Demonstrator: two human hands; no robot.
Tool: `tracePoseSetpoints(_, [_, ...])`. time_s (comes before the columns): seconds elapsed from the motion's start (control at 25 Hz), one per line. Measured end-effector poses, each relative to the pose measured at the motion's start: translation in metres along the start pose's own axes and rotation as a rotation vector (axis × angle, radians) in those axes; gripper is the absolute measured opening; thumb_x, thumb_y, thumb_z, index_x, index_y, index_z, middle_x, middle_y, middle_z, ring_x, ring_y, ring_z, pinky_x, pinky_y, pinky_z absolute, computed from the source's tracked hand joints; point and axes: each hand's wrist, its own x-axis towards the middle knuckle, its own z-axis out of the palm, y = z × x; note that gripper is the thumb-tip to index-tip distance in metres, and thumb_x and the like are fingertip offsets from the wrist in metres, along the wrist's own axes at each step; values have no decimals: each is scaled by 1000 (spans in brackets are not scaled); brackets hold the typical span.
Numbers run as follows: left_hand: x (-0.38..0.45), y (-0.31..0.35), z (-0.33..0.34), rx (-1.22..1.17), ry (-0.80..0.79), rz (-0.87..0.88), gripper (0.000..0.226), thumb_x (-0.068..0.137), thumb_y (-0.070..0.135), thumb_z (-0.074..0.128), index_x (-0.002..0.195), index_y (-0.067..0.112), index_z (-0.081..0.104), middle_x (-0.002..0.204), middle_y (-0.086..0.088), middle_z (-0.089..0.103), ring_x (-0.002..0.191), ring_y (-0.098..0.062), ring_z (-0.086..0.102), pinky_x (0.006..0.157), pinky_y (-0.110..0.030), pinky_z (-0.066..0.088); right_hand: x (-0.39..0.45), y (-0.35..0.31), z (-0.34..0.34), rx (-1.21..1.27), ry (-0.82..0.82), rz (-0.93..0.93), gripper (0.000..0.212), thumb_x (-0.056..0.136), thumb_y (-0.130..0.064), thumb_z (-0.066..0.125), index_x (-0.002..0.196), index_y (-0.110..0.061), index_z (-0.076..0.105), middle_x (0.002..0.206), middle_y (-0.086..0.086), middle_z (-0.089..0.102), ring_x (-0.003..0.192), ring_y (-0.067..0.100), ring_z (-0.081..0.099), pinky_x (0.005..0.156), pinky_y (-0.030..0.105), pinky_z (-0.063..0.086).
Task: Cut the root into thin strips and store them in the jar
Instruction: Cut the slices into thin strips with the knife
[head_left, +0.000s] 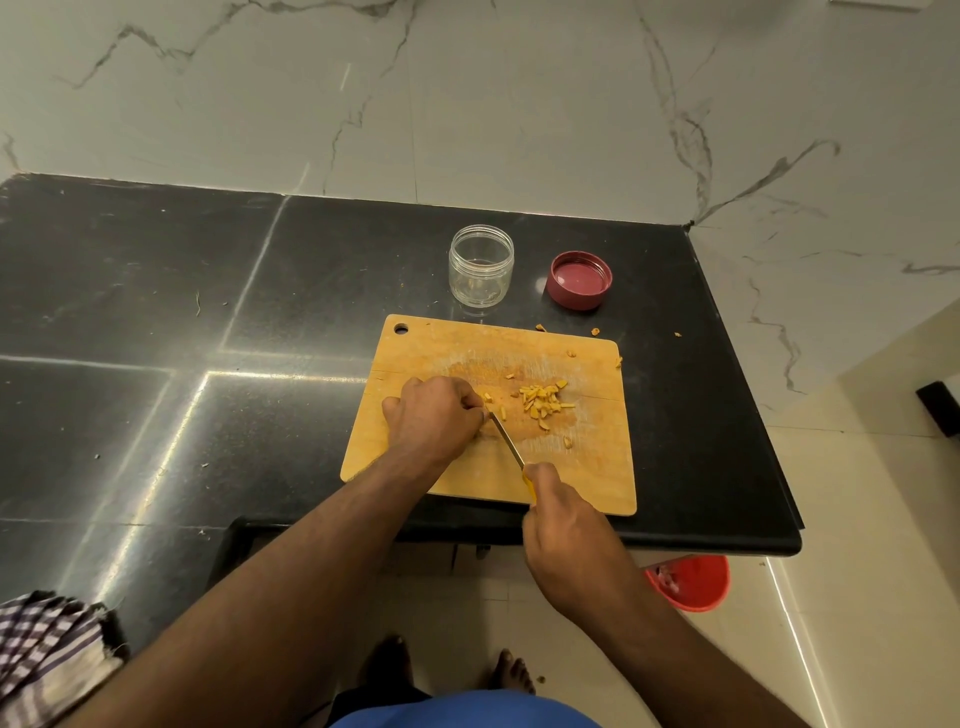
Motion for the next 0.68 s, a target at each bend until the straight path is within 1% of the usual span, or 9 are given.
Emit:
tracePoseSetpoints(0.2, [-2, 1, -4, 12, -14, 8, 9, 93, 37, 65, 93, 32, 73, 96, 13, 68, 106, -16, 50, 90, -45, 34, -8, 2, -4, 59, 101, -5, 30, 103, -21, 39, 133, -26, 40, 92, -10, 53, 74, 8, 55, 57, 19, 41])
tracePoseSetpoints(0.28, [-3, 0, -5, 39, -17, 18, 11, 93, 37, 64, 97, 32, 73, 99, 14, 68, 107, -16, 49, 90, -44, 33, -1, 0, -3, 63, 98, 2, 31, 103, -20, 39, 133, -26, 39, 95, -7, 55, 77, 10, 56, 60, 23, 44])
tracePoseSetpoints(0.36, [-4, 1, -5, 47, -9, 20, 12, 93, 37, 62, 96, 33, 73, 98, 14, 68, 107, -17, 49, 88, -43, 32, 5, -3, -2, 54, 86, 1, 30, 103, -20, 37, 132, -26, 39, 96, -5, 56, 78, 12, 56, 65, 31, 48])
tracePoseSetpoints(0.4, [-4, 1, -5, 43, -6, 18, 11, 93, 37, 62, 95, 33, 73, 97, 14, 68, 106, -16, 49, 87, -43, 32, 8, -5, -1, 50, 77, 3, 29, 103, -20, 37, 131, -26, 38, 95, -4, 55, 78, 12, 56, 65, 33, 48])
tracePoseSetpoints(0.52, [-6, 3, -6, 38, 1, 3, 12, 93, 37, 61, 92, 32, 73, 95, 13, 67, 105, -16, 48, 87, -42, 31, 15, -8, 0, 24, 47, 3, 26, 102, -21, 35, 128, -25, 37, 95, -3, 54, 77, 14, 55, 65, 35, 46])
tracePoseSetpoints(0.68, [-5, 4, -6, 40, 9, -6, 12, 93, 37, 62, 89, 32, 72, 93, 14, 67, 104, -16, 48, 87, -42, 31, 22, -10, 1, -14, 14, -11, 26, 102, -21, 34, 128, -24, 35, 97, -1, 55, 76, 16, 55, 63, 33, 43])
